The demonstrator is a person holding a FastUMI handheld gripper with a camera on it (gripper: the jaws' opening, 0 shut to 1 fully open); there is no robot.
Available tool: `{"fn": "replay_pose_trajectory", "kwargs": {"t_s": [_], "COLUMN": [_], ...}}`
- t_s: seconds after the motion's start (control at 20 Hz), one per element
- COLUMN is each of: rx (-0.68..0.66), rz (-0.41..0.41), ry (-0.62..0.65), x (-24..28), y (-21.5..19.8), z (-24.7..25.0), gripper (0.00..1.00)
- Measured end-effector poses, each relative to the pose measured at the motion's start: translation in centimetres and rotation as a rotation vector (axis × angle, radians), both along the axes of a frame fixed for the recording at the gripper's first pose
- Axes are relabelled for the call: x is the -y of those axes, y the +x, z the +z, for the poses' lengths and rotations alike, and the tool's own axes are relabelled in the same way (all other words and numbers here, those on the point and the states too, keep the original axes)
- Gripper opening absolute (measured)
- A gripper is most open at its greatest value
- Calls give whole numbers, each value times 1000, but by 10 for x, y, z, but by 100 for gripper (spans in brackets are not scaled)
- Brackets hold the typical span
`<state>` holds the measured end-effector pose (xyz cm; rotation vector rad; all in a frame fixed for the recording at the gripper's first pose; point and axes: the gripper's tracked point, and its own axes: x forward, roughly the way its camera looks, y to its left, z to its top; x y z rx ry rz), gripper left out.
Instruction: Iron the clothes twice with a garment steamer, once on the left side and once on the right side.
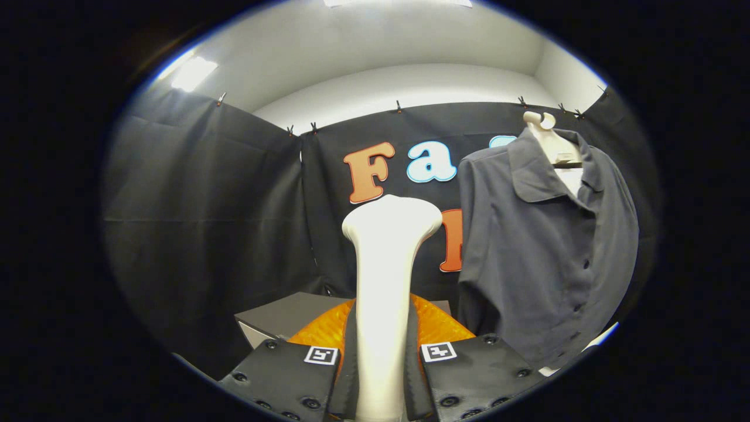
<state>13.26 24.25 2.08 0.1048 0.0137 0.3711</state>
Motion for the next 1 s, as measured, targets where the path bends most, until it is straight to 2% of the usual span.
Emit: {"fn": "replay_pose_trajectory", "kwargs": {"t_s": [0.35, 0.55, 0.75, 1.0], "rx": [81, 107, 115, 87], "rz": [-100, -137, -162, -156], "ry": [14, -4, -17, 8], "x": [113, 165, 203, 220], "y": [-33, -35, -24, 2], "z": [18, 9, -14, -43], "gripper": [38, 38, 38, 38]}}
